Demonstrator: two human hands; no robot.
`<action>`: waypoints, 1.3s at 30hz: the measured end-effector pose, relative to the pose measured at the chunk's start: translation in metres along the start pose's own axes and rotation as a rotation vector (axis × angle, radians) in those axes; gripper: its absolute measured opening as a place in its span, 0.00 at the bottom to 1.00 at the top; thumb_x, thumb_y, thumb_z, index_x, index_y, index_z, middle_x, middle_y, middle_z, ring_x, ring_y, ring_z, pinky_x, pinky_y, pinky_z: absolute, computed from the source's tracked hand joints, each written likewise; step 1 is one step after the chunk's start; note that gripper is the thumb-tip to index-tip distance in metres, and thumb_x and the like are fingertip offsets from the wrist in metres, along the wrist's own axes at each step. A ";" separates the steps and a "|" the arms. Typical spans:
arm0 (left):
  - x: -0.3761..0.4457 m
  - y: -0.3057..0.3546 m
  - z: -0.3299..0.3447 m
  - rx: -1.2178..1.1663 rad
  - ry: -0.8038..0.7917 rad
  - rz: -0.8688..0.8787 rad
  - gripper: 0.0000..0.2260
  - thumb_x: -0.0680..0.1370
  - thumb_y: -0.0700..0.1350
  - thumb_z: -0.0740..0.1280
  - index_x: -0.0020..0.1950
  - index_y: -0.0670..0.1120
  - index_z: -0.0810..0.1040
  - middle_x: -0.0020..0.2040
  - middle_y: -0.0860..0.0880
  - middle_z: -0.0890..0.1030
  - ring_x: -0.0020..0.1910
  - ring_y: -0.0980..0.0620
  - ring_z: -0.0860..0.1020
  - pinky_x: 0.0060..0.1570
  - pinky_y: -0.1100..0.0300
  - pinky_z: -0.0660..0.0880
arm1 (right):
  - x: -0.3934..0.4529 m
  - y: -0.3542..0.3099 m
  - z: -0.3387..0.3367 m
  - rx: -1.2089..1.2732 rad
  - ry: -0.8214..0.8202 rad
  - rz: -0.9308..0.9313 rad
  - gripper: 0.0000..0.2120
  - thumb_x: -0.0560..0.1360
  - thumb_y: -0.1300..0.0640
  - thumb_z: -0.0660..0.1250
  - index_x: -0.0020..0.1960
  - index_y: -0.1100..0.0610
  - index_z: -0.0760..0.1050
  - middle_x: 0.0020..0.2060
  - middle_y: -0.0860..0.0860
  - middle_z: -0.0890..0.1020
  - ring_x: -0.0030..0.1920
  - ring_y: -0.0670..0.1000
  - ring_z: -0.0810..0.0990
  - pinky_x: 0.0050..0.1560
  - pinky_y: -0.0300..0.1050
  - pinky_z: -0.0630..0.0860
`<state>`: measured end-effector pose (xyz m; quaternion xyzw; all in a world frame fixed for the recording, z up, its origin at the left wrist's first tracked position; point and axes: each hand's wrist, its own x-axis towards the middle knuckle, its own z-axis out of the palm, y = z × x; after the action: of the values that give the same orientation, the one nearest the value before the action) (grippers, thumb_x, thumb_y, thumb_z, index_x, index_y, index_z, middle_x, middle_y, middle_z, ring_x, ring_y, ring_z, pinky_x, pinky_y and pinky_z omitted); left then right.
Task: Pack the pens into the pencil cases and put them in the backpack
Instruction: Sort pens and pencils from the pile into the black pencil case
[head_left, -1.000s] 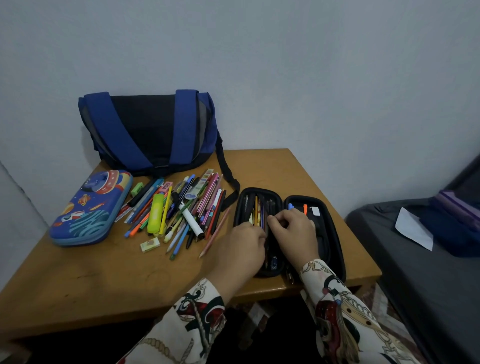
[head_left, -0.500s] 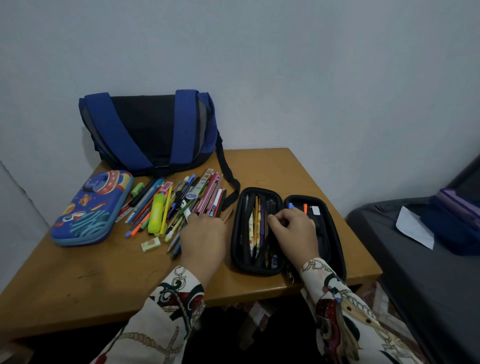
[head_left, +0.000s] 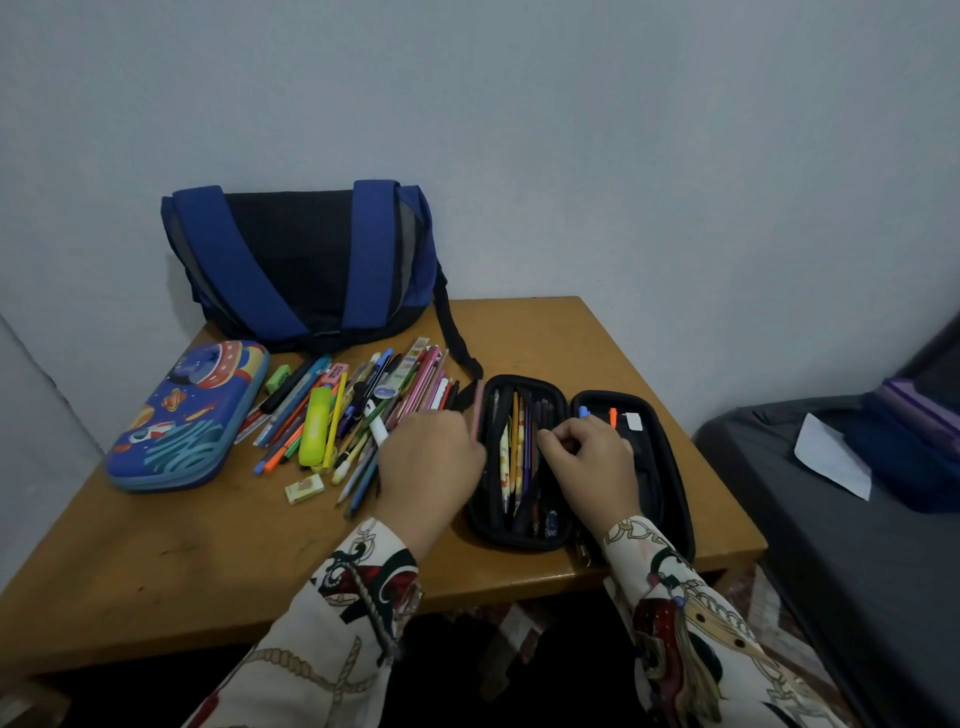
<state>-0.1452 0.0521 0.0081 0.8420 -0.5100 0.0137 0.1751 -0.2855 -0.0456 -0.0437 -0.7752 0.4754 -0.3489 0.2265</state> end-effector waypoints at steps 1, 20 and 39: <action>0.000 0.006 0.001 -0.046 -0.034 0.001 0.13 0.78 0.48 0.62 0.33 0.47 0.72 0.30 0.50 0.72 0.31 0.51 0.71 0.27 0.60 0.66 | 0.000 0.000 0.000 0.000 0.001 -0.003 0.13 0.77 0.52 0.66 0.35 0.55 0.75 0.35 0.48 0.75 0.42 0.46 0.73 0.53 0.45 0.61; 0.013 0.020 0.037 -0.091 0.037 0.030 0.11 0.80 0.49 0.61 0.59 0.45 0.69 0.57 0.45 0.75 0.56 0.46 0.73 0.47 0.55 0.72 | 0.000 0.000 0.001 -0.020 0.013 -0.018 0.13 0.77 0.52 0.67 0.35 0.55 0.76 0.35 0.47 0.76 0.42 0.45 0.73 0.52 0.44 0.60; 0.040 0.014 0.020 -0.102 -0.218 0.040 0.12 0.80 0.50 0.63 0.42 0.44 0.75 0.36 0.48 0.76 0.35 0.49 0.75 0.34 0.56 0.72 | 0.000 -0.001 0.000 -0.020 -0.005 -0.007 0.15 0.77 0.51 0.67 0.33 0.49 0.71 0.34 0.46 0.74 0.41 0.43 0.71 0.53 0.45 0.61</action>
<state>-0.1409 0.0057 0.0012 0.8182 -0.5427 -0.1005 0.1611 -0.2852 -0.0450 -0.0434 -0.7797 0.4758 -0.3432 0.2188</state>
